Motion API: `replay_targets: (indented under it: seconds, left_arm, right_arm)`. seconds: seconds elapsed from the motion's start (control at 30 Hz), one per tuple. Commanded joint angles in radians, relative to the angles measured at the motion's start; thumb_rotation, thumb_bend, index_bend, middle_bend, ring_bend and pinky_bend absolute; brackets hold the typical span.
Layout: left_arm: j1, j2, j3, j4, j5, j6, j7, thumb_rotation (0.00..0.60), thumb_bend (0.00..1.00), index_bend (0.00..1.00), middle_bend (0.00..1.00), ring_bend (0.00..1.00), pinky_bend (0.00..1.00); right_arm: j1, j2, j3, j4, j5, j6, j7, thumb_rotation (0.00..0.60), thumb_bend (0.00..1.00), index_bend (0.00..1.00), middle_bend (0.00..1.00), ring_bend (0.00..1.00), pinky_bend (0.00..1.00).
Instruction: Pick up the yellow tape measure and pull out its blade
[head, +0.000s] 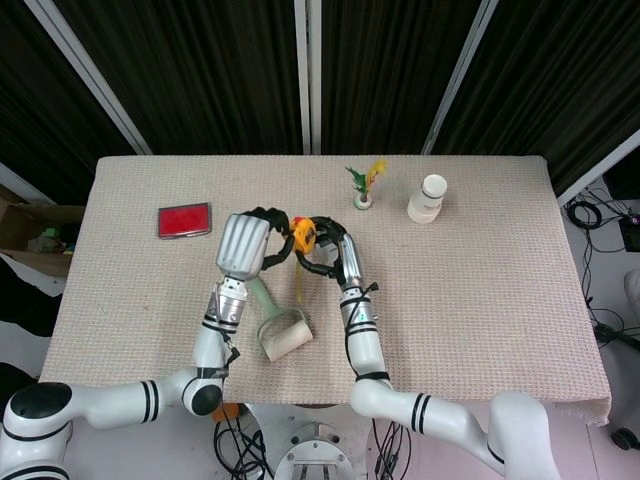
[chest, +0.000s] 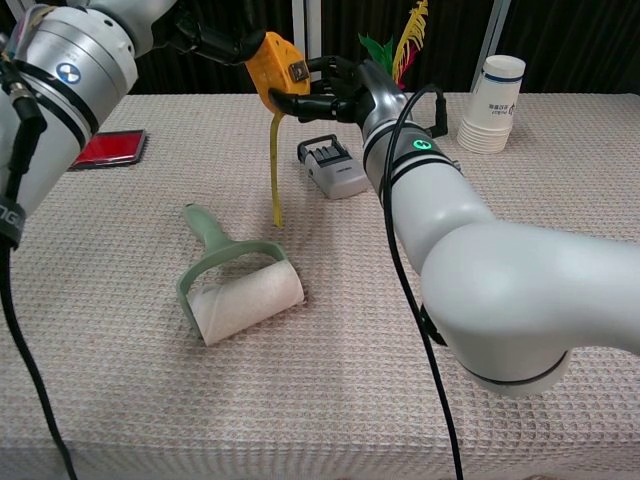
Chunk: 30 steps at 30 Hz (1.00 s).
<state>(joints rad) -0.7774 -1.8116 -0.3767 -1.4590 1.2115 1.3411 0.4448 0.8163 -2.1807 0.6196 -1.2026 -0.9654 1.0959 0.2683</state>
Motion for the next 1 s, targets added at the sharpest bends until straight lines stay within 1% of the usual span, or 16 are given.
replay_targets:
  seconds: [0.03, 0.13, 0.2, 0.27, 0.3, 0.37, 0.57, 1.0]
  left_arm:
    - [0.0, -0.002, 0.001, 0.002, -0.001, 0.0, 0.0, 0.488, 0.42, 0.57, 0.57, 0.55, 0.71]
    - [-0.002, -0.007, 0.001, 0.009, 0.002, 0.003, 0.001, 0.488, 0.42, 0.58, 0.58, 0.56, 0.72]
    - [-0.005, -0.011, 0.002, 0.016, 0.01, 0.009, 0.002, 0.499, 0.42, 0.59, 0.59, 0.57, 0.73]
    - [-0.007, -0.015, 0.004, 0.026, 0.021, 0.018, 0.008, 0.548, 0.42, 0.6, 0.59, 0.58, 0.73]
    - [-0.008, -0.018, 0.005, 0.031, 0.025, 0.022, 0.011, 0.584, 0.42, 0.6, 0.6, 0.58, 0.74]
    - [-0.01, -0.025, 0.007, 0.044, 0.036, 0.033, 0.017, 0.6, 0.42, 0.6, 0.6, 0.58, 0.74]
    - [-0.02, -0.053, 0.017, 0.103, 0.094, 0.079, 0.025, 0.6, 0.43, 0.63, 0.63, 0.61, 0.76]
    - [-0.01, -0.053, 0.004, 0.098, 0.097, 0.09, -0.003, 0.6, 0.44, 0.65, 0.64, 0.62, 0.78]
  right_arm:
    - [-0.001, 0.0, -0.001, -0.001, -0.001, 0.0, 0.0, 0.6, 0.3, 0.95, 0.7, 0.39, 0.0]
    - [-0.002, 0.002, -0.002, -0.004, -0.001, 0.0, 0.0, 0.6, 0.3, 0.95, 0.7, 0.39, 0.0]
    - [-0.004, 0.004, -0.003, -0.009, -0.003, 0.001, 0.0, 0.6, 0.3, 0.95, 0.7, 0.39, 0.0]
    - [-0.005, 0.006, -0.005, -0.014, -0.006, 0.002, 0.0, 0.6, 0.3, 0.95, 0.7, 0.39, 0.0]
    - [-0.006, 0.007, -0.007, -0.016, -0.008, 0.003, 0.001, 0.6, 0.3, 0.95, 0.7, 0.39, 0.0]
    - [-0.008, 0.008, -0.009, -0.021, -0.01, 0.004, 0.002, 0.6, 0.3, 0.95, 0.7, 0.39, 0.0]
    - [-0.015, 0.012, -0.012, -0.03, -0.012, 0.005, 0.007, 0.6, 0.3, 0.95, 0.7, 0.39, 0.0]
    - [-0.022, 0.017, -0.018, -0.04, -0.019, 0.008, 0.009, 0.6, 0.3, 0.95, 0.7, 0.39, 0.0]
